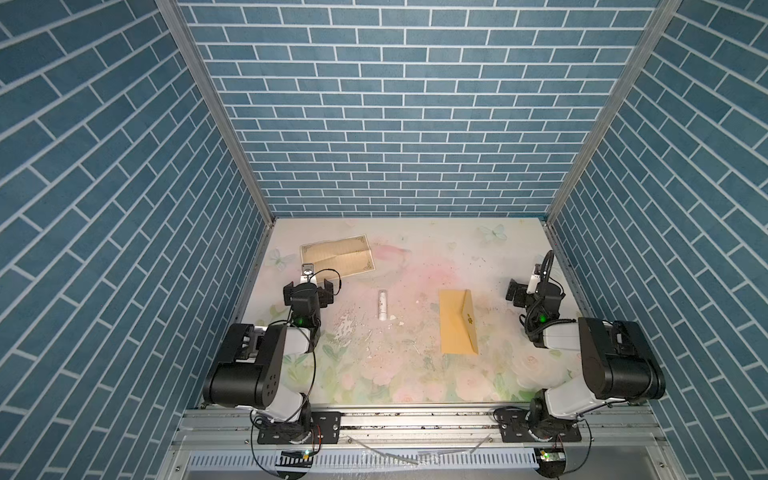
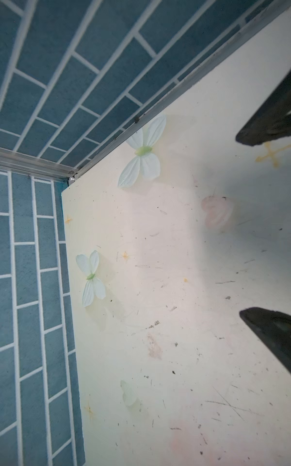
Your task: Place the letter into the envelope and seal it
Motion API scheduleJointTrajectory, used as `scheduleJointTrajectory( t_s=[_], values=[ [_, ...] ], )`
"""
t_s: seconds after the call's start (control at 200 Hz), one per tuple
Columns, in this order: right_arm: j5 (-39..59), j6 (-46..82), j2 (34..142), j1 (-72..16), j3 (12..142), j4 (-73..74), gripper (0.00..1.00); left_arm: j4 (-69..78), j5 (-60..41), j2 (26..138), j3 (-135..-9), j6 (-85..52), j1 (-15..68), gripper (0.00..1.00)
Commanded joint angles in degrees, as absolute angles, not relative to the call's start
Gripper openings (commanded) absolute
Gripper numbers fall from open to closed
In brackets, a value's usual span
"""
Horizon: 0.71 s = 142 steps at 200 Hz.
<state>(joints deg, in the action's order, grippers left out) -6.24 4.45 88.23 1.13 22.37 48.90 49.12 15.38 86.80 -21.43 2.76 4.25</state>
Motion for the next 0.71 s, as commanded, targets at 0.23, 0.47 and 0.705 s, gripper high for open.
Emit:
scheduleJointTrajectory(
  t_s=[0.23, 0.47, 0.705],
  values=[
    [-6.76, 3.08, 88.26, 1.05, 22.02, 50.86, 0.99, 49.07, 15.82, 86.75, -21.79, 2.36, 3.96, 1.00],
    [-6.77, 3.08, 88.32, 1.02, 21.97, 50.80, 0.99, 49.09, 15.82, 86.73, -21.78, 2.29, 3.96, 1.00],
    [-6.78, 3.08, 88.32, 1.02, 21.97, 50.83, 0.99, 49.06, 15.82, 86.75, -21.76, 2.29, 3.96, 1.00]
  ],
)
